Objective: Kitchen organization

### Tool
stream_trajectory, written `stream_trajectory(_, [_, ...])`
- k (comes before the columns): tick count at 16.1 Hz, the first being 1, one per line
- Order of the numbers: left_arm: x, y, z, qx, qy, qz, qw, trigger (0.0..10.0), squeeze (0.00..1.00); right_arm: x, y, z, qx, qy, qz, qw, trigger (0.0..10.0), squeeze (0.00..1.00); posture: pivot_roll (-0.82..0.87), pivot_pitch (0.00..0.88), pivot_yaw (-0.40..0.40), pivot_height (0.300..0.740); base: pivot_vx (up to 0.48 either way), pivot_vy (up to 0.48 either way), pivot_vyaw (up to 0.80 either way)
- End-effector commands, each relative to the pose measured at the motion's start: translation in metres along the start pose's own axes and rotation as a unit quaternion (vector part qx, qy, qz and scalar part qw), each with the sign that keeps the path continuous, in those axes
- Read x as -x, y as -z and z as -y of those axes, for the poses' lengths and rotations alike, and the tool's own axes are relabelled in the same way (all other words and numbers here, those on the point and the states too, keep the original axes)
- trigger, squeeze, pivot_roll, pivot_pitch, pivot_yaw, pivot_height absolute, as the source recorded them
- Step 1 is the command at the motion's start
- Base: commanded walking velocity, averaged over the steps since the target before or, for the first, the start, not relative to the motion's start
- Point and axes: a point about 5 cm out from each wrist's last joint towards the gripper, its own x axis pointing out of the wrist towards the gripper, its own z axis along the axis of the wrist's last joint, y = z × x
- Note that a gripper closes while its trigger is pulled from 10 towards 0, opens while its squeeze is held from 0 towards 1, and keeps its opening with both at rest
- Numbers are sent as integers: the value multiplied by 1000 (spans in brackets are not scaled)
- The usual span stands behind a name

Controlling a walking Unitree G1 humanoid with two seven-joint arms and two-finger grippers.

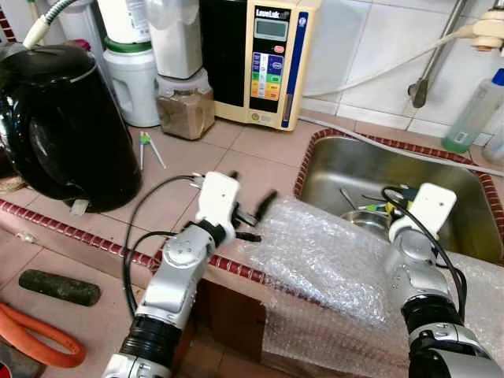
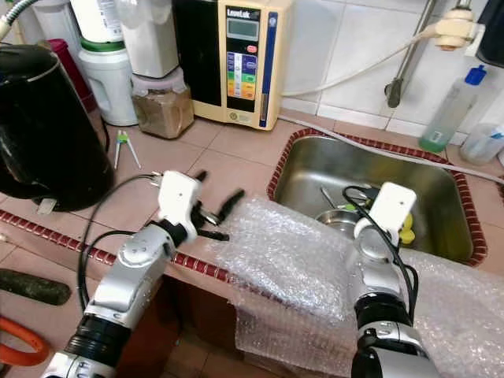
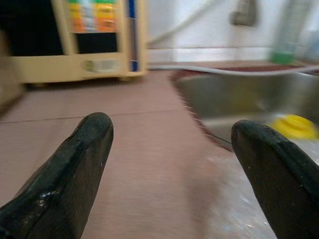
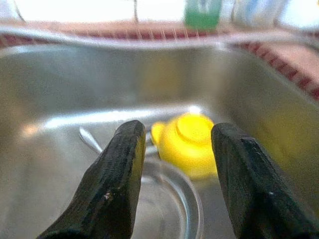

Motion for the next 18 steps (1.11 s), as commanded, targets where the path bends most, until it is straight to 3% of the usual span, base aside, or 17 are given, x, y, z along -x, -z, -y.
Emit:
stream_trajectory(1, [-3, -10, -3, -10, -21, 23, 999, 10000, 1000, 1, -14, -8, -2, -29, 39, 999, 10000, 1000, 184, 0, -8, 740, 0, 0, 0])
stream_trajectory(2, [-5, -13, -4, -13, -30, 35, 999, 10000, 1000, 4, -18, -13, 16, -49, 61, 997, 10000, 1000, 184, 0, -16, 740, 0, 0, 0])
stream_trajectory(3, [-7, -20, -8, -13, -62, 53, 997, 10000, 1000, 11, -33, -22, 46, -83, 137, 986, 10000, 1000, 185, 0, -18, 740, 0, 0, 0])
stream_trajectory(4, [-6, -26, -17, -48, -106, 79, 990, 10000, 0, 18, -43, -27, 45, -107, 173, 978, 10000, 1000, 180, 0, -25, 740, 0, 0, 0])
stream_trajectory(6, [-3, -23, -28, -43, -144, 76, 986, 10000, 0, 23, -49, -28, 71, -119, 199, 970, 10000, 1000, 174, 0, -27, 740, 0, 0, 0])
stream_trajectory(7, [-1, -22, -31, -49, -141, 74, 986, 10000, 0, 25, -52, -26, 76, -125, 208, 967, 10000, 1000, 169, 0, -34, 740, 0, 0, 0])
stream_trajectory(9, [4, -17, -33, -22, -137, 79, 987, 10000, 0, 33, -57, -22, 85, -130, 233, 960, 10000, 1000, 163, 0, -41, 740, 0, 0, 0])
stream_trajectory(11, [16, -4, -39, -66, -175, 66, 980, 10000, 0, 48, -62, -16, 95, -139, 260, 951, 10000, 1000, 151, 0, -50, 740, 0, 0, 0])
stream_trajectory(15, [36, 10, -39, -91, -187, 59, 976, 10000, 0, 70, -59, -3, 110, -154, 269, 944, 10000, 1000, 135, 0, -65, 740, 0, 0, 0])
stream_trajectory(18, [47, 3, -47, -101, -208, 76, 970, 10000, 0, 89, -51, 2, 107, -185, 251, 944, 10000, 1000, 144, 0, -86, 740, 0, 0, 0])
